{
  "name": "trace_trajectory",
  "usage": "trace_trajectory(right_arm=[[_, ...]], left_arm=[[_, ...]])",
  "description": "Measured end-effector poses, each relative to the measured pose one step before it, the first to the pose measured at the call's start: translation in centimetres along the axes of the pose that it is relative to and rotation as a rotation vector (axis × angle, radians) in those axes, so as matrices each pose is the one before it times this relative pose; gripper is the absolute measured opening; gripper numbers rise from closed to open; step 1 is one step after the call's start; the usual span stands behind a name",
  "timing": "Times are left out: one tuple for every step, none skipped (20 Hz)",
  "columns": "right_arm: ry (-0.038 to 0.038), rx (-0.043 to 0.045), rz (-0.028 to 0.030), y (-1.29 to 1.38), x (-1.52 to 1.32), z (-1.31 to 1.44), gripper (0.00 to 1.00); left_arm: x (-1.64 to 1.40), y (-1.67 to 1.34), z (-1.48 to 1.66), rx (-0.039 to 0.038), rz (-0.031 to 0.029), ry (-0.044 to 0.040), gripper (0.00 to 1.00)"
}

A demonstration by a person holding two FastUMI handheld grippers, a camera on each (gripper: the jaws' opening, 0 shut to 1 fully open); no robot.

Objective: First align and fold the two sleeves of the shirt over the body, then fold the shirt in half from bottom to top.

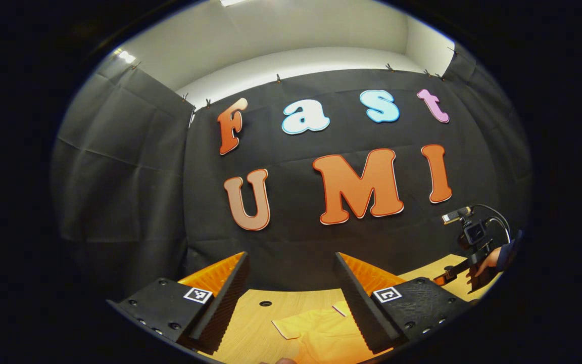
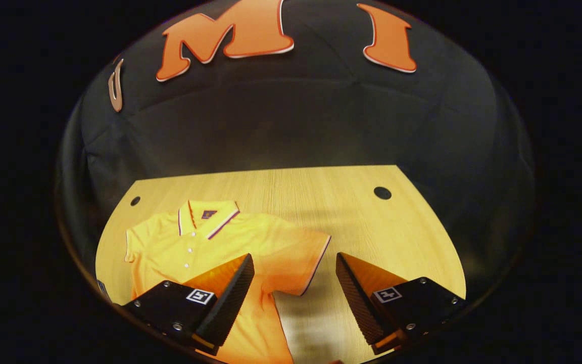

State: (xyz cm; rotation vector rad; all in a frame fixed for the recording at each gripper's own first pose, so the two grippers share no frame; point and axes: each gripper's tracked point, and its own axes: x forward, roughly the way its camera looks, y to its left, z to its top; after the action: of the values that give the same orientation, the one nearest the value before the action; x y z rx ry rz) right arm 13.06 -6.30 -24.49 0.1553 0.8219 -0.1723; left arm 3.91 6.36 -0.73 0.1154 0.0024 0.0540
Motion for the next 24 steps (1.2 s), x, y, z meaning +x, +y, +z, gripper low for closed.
trace_trajectory(right_arm=[[0.04864,-0.00175,-0.00145,-0.150,1.159,-0.341,0.99],[0.04099,0.00406,0.00016,-0.225,1.197,-0.531,0.98],[0.04199,0.00086,-0.00003,-0.200,1.309,-0.163,0.98],[0.04441,0.00669,-0.01166,-0.401,1.051,-0.410,0.97],[0.05155,-0.00055,-0.00040,-0.128,1.245,-0.596,0.97],[0.04548,0.00435,-0.01509,-0.334,1.219,-0.513,0.97],[0.04771,-0.00484,-0.00257,-0.118,1.208,-0.319,0.97],[0.03547,0.00889,-0.01353,-0.318,1.109,-0.356,0.96],[0.03795,0.01587,0.00098,-0.109,0.959,-0.222,0.96],[0.03969,0.02473,0.00729,-0.066,0.538,-0.403,0.93],[0.04476,0.02247,0.00002,-0.125,0.566,-0.480,0.90],[0.01432,0.01670,0.00431,0.181,0.471,-0.042,0.88],[0.01588,0.00111,-0.01247,-0.262,0.601,-0.127,0.87],[0.00988,-0.00113,-0.00906,-0.106,0.334,-0.031,0.85],[0.01181,-0.00090,-0.01294,-0.231,0.292,-0.026,0.84],[0.00926,0.00431,-0.00273,0.058,0.348,-0.061,0.82],[0.01052,0.01322,-0.00041,0.087,-0.374,0.065,0.81],[0.00014,0.00568,-0.00297,0.075,0.288,0.134,0.78],[-0.00588,-0.00441,0.00026,0.199,-0.196,0.218,0.74],[0.00113,-0.01615,0.00470,0.570,0.223,-0.280,0.68],[-0.01685,-0.01028,0.00262,0.383,-0.029,0.190,0.62],[-0.01136,-0.00196,-0.00143,0.304,0.075,0.206,0.45],[-0.01010,-0.00132,0.00713,0.309,-0.162,0.319,0.22],[-0.00315,0.00570,0.01923,0.375,0.002,0.025,0.15]], left_arm=[[0.000,-0.028,-0.191,0.00165,0.00731,0.00902,0.99],[0.120,-0.022,-0.376,0.00182,0.00601,0.00883,0.99],[0.120,-0.095,-0.195,0.00345,0.00539,0.00877,1.00],[0.025,-0.018,-0.300,0.00223,0.00565,0.00866,0.99],[0.039,-0.005,-0.282,0.00202,0.00456,0.01158,0.99],[0.065,-0.089,-0.567,0.00244,0.00443,0.01200,0.99],[0.146,0.094,-0.316,0.00212,0.00545,0.01175,0.99],[0.072,0.038,-0.373,0.00260,0.00545,0.01115,0.99],[0.072,0.041,-0.241,0.00256,0.00545,0.00893,1.00],[-0.013,0.167,-0.329,0.00215,0.00577,0.00834,1.00],[0.018,0.192,-0.101,0.00088,0.00695,0.00810,1.00],[0.082,0.190,-0.116,0.00061,0.00481,0.00537,1.00],[-0.027,0.106,-0.276,0.00022,0.00470,0.00491,1.00],[0.020,-0.007,-0.355,0.00097,0.00360,0.00751,1.00],[0.110,-0.030,-0.287,0.00056,0.00062,0.00740,0.99],[0.083,-0.081,-0.314,0.00171,-0.00089,0.00941,0.99],[0.090,0.001,-0.028,0.00161,0.00002,0.00476,0.99],[-0.004,-0.045,-0.203,0.00190,-0.00034,0.00403,1.00],[0.051,-0.013,-0.061,0.00179,-0.00005,0.00156,1.00],[0.070,-0.026,-0.094,-0.00036,0.00029,0.00271,1.00],[-0.061,0.027,-0.088,-0.00492,-0.00219,0.00281,1.00],[0.080,-0.090,-0.032,-0.00498,-0.00181,0.00346,0.99],[-0.047,-0.025,-0.203,-0.00262,-0.00089,-0.00079,0.99],[-0.072,0.135,0.196,-0.00081,0.00102,-0.00401,0.99]])
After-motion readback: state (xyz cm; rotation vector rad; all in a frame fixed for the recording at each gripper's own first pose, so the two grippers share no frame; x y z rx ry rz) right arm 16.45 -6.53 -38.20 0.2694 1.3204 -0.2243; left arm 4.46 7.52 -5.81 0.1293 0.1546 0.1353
